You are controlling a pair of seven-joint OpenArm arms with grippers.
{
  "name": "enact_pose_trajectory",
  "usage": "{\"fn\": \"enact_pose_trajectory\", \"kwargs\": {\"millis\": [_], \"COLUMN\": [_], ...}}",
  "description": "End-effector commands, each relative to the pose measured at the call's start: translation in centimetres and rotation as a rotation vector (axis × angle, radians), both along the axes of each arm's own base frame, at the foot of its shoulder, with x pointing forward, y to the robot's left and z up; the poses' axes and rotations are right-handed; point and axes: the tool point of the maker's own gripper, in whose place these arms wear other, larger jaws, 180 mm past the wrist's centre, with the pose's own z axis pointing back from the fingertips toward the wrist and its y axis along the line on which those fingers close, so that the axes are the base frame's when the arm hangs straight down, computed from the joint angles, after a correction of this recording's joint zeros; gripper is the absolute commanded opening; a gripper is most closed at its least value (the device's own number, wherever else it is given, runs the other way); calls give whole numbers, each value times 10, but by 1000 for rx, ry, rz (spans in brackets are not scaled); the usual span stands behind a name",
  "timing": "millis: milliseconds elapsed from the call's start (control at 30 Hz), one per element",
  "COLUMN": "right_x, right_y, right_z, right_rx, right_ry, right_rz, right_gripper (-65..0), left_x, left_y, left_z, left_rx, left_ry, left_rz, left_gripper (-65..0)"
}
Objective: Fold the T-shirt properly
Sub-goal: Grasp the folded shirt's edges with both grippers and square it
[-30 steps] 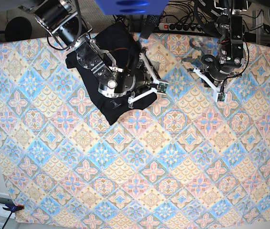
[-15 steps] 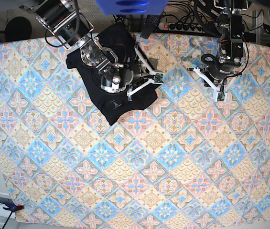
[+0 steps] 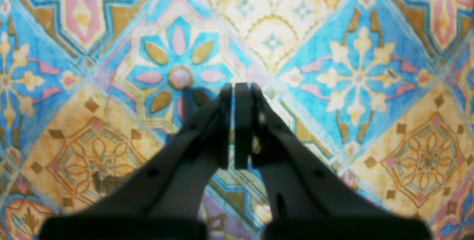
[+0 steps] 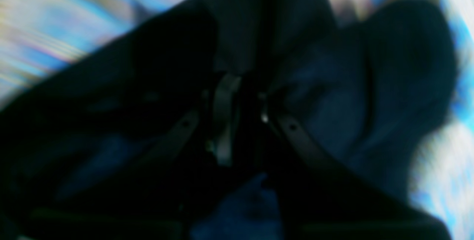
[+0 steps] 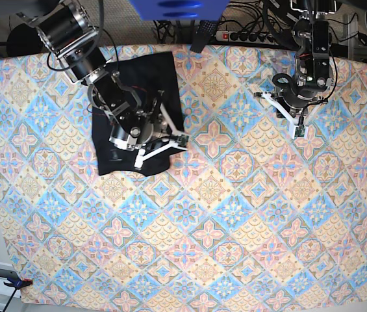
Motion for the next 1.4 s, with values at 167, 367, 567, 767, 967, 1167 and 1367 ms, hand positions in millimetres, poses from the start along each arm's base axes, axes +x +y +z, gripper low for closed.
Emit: {"fn": "enact_pose_trajectory", "kwargs": {"millis": [167, 367, 567, 767, 967, 1167, 1367], "right_x": [49, 60, 47, 16, -25, -72, -124], "right_y": [-7, 2, 2, -49, -123, -170, -173], "right_z": [34, 53, 83, 94, 93, 73, 50], "right_rx": [7, 33, 115, 112, 27, -57, -92], "right_ry": [-109, -164, -242, -283, -277, -190, -67], "right_rz": [-33, -23, -79, -199, -359, -465, -467], "right_gripper": [-573, -573, -590, -592, -592, -592, -592], "left_x": [8, 3, -8, -3, 11, -4, -24], "left_y": [-2, -26, -84, -137, -165, -212, -235], "left_z": [9, 7, 2, 8, 19, 13, 6], "left_rx": [-8, -162, -260, -321, -384, -415, -426], "left_ry": [-40, 6, 53, 45, 13, 64, 110], "left_rz": [-2, 11, -117, -218, -214, -347, -426], "left_gripper": [-644, -645, -645, -645, -645, -645, -645]}}
